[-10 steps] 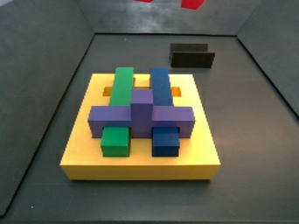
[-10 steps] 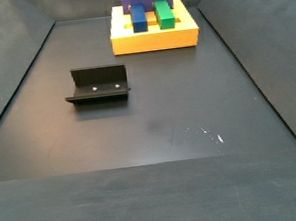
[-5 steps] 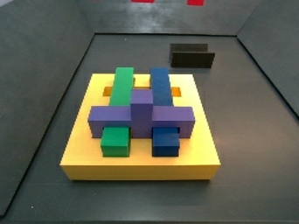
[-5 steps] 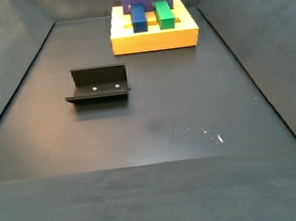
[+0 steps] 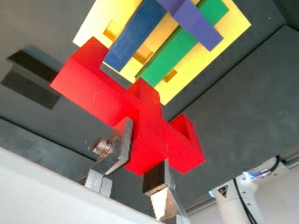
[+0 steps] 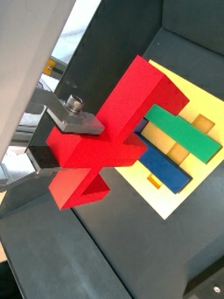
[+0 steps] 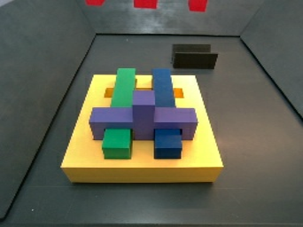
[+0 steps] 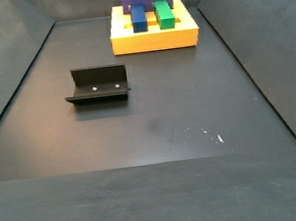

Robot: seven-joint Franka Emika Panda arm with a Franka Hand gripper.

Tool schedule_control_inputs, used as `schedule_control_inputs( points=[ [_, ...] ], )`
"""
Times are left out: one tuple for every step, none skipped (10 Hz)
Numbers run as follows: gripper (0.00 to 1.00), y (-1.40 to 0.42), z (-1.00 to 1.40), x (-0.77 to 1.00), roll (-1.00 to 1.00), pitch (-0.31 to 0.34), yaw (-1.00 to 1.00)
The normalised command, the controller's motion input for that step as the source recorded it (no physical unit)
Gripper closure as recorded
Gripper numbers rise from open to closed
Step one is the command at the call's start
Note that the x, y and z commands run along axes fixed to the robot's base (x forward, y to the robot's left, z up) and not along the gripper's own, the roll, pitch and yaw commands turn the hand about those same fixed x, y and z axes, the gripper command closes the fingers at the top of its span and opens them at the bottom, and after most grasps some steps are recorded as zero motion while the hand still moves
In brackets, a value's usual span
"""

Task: Pick up the red object. Move up. Move to above the board. Insert the red object.
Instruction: Insert the red object.

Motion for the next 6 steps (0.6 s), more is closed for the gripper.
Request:
schedule_control_inputs(
  points=[
    [1.0,0.0,-0.46,0.13,-0.1,-0.147,-0.17],
    [1.0,0.0,-0.58,0.02,-0.08,-0.257,-0.04],
    [1.0,0.13,-0.58,0.06,-0.12,-0.27,0.0],
    [1.0,0.28,-0.64,0.14,-0.06,-0.229,0.0],
    [1.0,0.33,-0.62,0.12,-0.01,-0.244,0.0],
    [1.0,0.13,-0.49,0.0,0.17,-0.183,0.26]
  ],
)
